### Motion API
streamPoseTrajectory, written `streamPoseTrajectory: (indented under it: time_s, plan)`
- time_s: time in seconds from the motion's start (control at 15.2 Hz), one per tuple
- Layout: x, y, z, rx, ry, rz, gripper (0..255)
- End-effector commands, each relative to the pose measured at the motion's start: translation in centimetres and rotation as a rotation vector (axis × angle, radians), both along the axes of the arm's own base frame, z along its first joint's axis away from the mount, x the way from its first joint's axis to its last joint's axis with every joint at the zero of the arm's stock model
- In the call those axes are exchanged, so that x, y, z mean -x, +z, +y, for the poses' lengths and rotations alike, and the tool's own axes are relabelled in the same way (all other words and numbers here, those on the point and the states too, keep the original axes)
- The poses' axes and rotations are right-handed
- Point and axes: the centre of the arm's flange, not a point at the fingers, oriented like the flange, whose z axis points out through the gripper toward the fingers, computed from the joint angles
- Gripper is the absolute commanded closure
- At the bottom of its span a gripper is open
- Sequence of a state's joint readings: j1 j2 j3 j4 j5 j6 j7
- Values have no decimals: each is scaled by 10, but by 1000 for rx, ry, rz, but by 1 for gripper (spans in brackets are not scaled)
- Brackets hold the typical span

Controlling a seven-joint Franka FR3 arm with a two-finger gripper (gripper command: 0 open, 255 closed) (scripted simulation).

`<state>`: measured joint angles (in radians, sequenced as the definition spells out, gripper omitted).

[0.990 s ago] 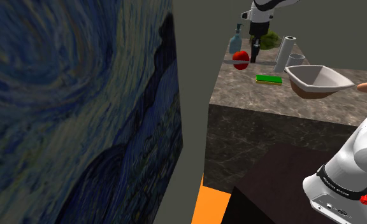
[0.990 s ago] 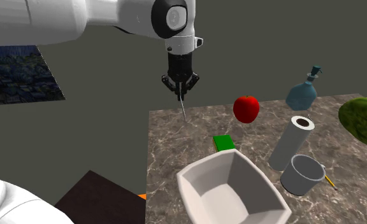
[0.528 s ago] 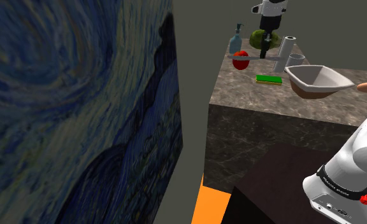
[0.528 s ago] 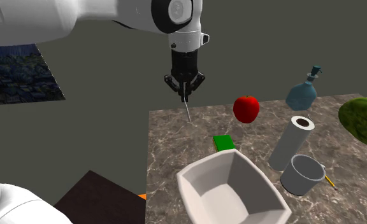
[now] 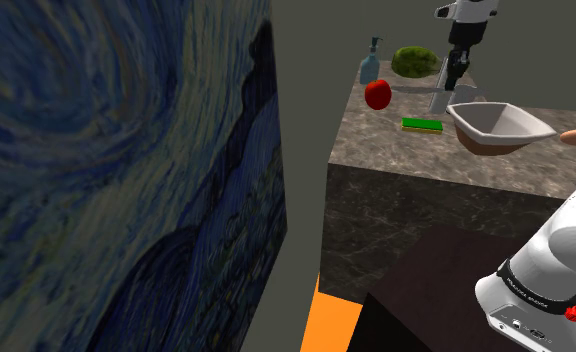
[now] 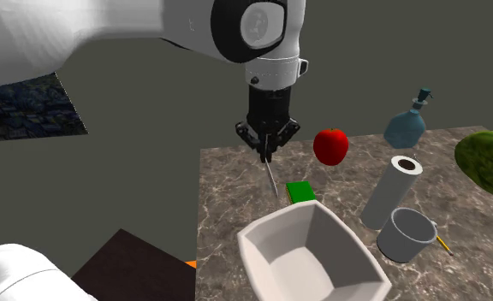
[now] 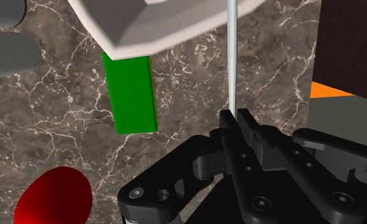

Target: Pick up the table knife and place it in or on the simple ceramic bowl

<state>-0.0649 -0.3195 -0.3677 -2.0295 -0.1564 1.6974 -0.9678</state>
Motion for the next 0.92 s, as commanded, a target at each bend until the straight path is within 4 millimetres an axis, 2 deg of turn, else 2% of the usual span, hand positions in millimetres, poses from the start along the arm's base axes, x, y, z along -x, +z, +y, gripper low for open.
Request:
streamPoseTrajectory:
  time_s: [0.0,0.86]
  plan:
    - [17,5,-19,0,1,0,255]
    - [135,17,-143,0,1,0,255]
